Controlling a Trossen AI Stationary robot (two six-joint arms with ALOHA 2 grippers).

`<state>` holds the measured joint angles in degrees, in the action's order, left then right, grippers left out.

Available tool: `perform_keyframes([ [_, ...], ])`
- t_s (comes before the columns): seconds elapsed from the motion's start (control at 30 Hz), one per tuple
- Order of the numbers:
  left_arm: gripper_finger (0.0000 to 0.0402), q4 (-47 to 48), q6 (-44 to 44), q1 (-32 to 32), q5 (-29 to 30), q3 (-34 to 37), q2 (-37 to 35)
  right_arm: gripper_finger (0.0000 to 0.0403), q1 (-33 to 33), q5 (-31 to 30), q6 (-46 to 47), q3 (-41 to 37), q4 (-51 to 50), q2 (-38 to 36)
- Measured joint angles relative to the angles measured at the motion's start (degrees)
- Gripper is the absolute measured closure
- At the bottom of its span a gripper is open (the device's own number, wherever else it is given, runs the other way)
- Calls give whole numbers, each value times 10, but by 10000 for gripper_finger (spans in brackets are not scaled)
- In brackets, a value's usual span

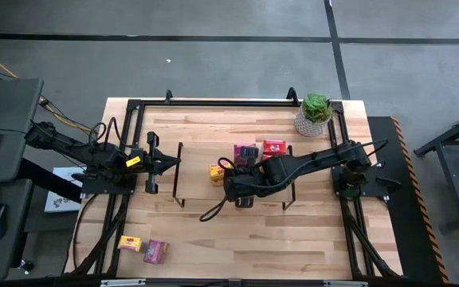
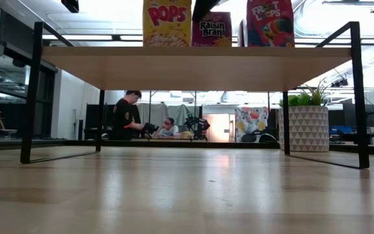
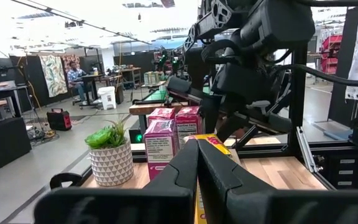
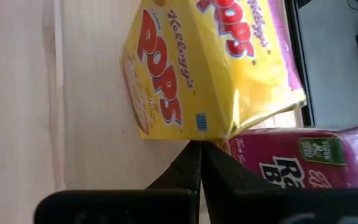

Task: Stack cereal on shelf
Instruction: Put the right yellow cereal box on the shelf

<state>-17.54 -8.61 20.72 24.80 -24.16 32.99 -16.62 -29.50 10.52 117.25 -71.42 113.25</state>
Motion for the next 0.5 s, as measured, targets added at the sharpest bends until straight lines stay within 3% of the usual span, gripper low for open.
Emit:
perform_keyframes([
  [0.5,401,0,0,0,0,0,0,403,11,30,46,0,38,2],
])
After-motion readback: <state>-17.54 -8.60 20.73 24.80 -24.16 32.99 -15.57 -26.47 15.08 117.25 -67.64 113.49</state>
